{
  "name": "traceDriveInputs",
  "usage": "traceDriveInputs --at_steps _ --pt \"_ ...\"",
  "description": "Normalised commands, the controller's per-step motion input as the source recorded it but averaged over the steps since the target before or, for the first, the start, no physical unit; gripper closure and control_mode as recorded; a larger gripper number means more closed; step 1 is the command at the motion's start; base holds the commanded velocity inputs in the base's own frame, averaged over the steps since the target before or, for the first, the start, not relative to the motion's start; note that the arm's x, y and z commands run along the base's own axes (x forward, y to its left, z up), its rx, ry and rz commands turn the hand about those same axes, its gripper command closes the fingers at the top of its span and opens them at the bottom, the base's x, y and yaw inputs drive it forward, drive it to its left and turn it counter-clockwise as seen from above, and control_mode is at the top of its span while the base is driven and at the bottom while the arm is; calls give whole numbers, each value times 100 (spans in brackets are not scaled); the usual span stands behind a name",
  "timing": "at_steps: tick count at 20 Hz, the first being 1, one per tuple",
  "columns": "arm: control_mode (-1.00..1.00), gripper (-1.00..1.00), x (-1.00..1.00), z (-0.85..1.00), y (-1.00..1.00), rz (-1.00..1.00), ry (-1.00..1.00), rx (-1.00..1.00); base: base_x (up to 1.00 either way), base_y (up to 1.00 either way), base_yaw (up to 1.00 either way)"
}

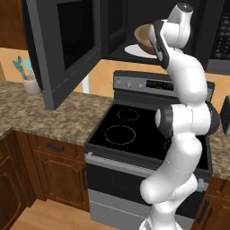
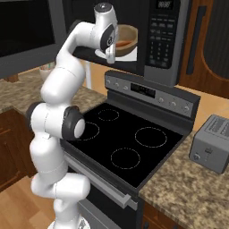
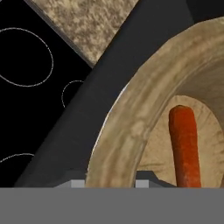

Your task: Pick the carrot from the sink and place it in the bowl. Then pick the bowl and place it in the microwave. Then close the microwave door and press the start button.

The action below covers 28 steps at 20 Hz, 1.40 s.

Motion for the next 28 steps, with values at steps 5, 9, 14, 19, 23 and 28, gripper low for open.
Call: traceDriveInputs --at_steps 5,9,14,19,23,28 --pt "-100 100 53 -25 0 3 4 0 0 0 0" --pt "-100 -100 2 -27 3 0 -3 0 0 0 0" --pt "-100 -100 0 -8 24 0 -18 0 0 0 0" --pt "-100 -100 -57 -52 19 0 -41 0 0 0 0" --pt "-100 -100 -100 -99 18 -4 -77 16 0 0 0" --pt "-100 -100 -100 -37 50 -4 -43 19 0 0 0"
